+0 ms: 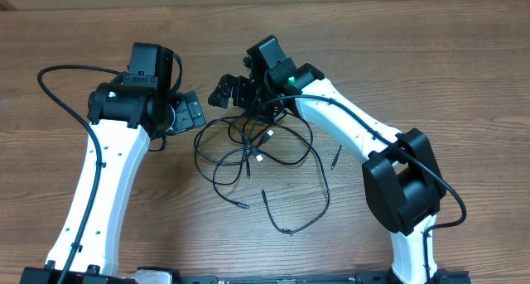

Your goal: Untangle cables

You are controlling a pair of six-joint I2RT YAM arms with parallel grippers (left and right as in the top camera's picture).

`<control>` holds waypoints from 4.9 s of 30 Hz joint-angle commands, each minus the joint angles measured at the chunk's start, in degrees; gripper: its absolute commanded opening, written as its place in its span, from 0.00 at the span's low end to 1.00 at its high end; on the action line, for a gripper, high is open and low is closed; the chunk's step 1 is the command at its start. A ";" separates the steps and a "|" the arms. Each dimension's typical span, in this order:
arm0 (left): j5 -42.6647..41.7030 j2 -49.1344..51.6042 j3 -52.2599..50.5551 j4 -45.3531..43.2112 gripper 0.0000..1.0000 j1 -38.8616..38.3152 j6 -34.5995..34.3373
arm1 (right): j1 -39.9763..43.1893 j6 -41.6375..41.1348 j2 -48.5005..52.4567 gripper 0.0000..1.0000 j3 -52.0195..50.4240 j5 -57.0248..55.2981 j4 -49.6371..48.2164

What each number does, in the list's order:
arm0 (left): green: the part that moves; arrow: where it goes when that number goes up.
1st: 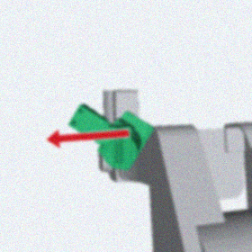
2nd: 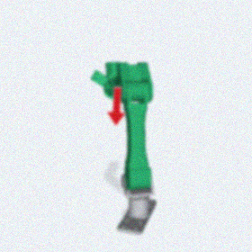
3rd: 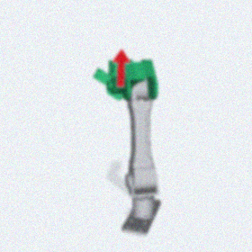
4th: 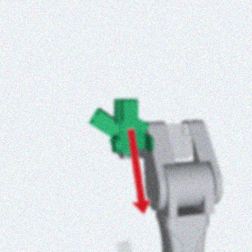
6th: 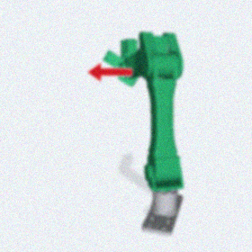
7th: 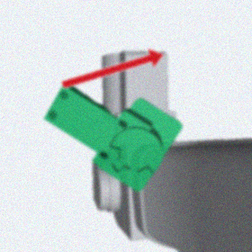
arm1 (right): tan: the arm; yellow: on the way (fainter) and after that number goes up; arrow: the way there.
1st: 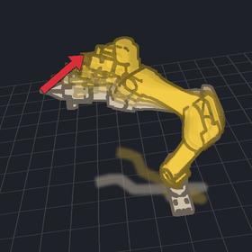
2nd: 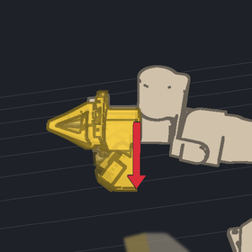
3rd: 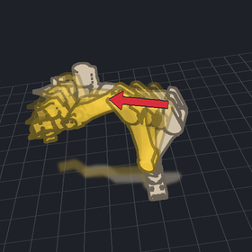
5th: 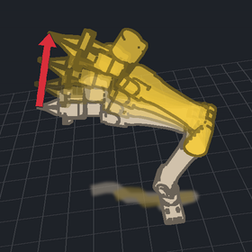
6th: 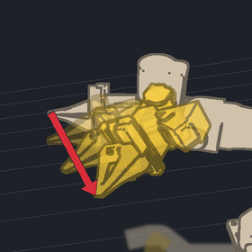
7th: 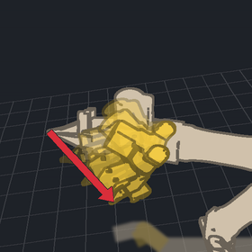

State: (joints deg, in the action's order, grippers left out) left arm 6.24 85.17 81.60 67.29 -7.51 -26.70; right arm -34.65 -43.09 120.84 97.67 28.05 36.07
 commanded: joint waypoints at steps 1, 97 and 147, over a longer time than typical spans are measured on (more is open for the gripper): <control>-0.11 0.35 0.55 -0.20 1.00 -0.02 -0.74 | -0.48 -0.42 1.40 1.00 -0.22 -0.66 -0.24; -0.11 0.35 0.55 -0.22 0.99 -0.02 -0.74 | 0.33 4.24 -1.20 0.04 -0.04 -1.22 2.16; -0.11 0.35 0.55 -0.22 1.00 -0.02 -0.74 | 0.26 12.92 -44.70 0.04 5.60 -17.44 17.59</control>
State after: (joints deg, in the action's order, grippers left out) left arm 6.24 85.21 81.60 67.29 -7.51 -26.70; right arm -34.52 -31.92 78.59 102.02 6.72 54.15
